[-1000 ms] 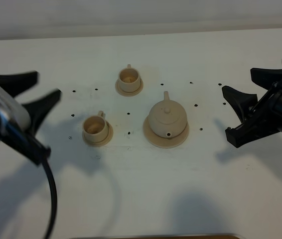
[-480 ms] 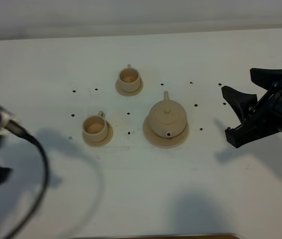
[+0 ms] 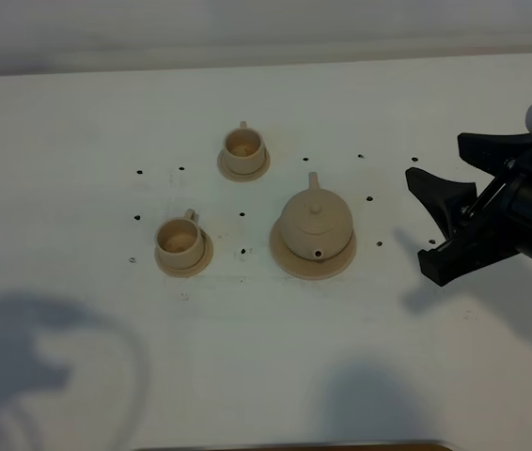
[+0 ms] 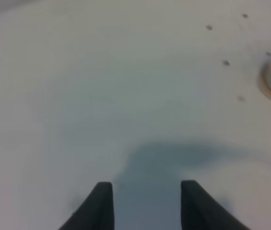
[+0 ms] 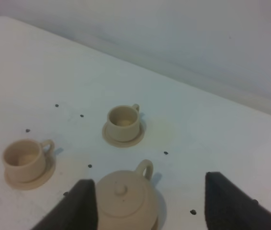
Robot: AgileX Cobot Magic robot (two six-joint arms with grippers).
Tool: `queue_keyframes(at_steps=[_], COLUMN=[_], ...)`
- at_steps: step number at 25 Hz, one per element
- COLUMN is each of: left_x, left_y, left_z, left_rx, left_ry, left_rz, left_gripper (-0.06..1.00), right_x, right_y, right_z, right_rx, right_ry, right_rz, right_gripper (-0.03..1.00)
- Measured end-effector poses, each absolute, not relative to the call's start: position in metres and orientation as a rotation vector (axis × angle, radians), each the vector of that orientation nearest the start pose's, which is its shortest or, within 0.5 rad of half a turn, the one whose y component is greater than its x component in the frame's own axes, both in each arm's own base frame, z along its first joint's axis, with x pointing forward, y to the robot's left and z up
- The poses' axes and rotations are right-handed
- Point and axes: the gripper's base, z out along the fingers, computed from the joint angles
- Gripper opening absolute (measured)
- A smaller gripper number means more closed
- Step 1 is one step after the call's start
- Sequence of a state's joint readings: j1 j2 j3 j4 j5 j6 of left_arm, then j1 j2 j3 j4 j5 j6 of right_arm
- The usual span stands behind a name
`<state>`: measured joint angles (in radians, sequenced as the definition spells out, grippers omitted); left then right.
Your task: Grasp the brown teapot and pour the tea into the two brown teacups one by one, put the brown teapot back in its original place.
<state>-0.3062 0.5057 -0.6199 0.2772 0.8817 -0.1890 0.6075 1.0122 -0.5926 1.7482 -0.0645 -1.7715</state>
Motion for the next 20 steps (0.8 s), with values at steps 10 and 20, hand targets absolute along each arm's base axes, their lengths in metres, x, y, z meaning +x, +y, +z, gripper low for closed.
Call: queue_keyframes(at_steps=[10, 20], left_x=[0.044, 0.013], left_y=[-0.004, 0.003], left_z=[0.276, 0.273], left_rx=[0.197, 0.173], left_ry=[2.224, 2.121], left_rz=[-0.093, -0.159], left_gripper=[0.32, 0.32], right_x=[0.178, 0.184], right_y=[0.117, 0.124], right_z=[0.291, 0.279], right_rx=[-0.557, -0.587], right_ry=[1.846, 1.894], right_rz=[0.339, 0.349], right_gripper=[0.50, 0.50])
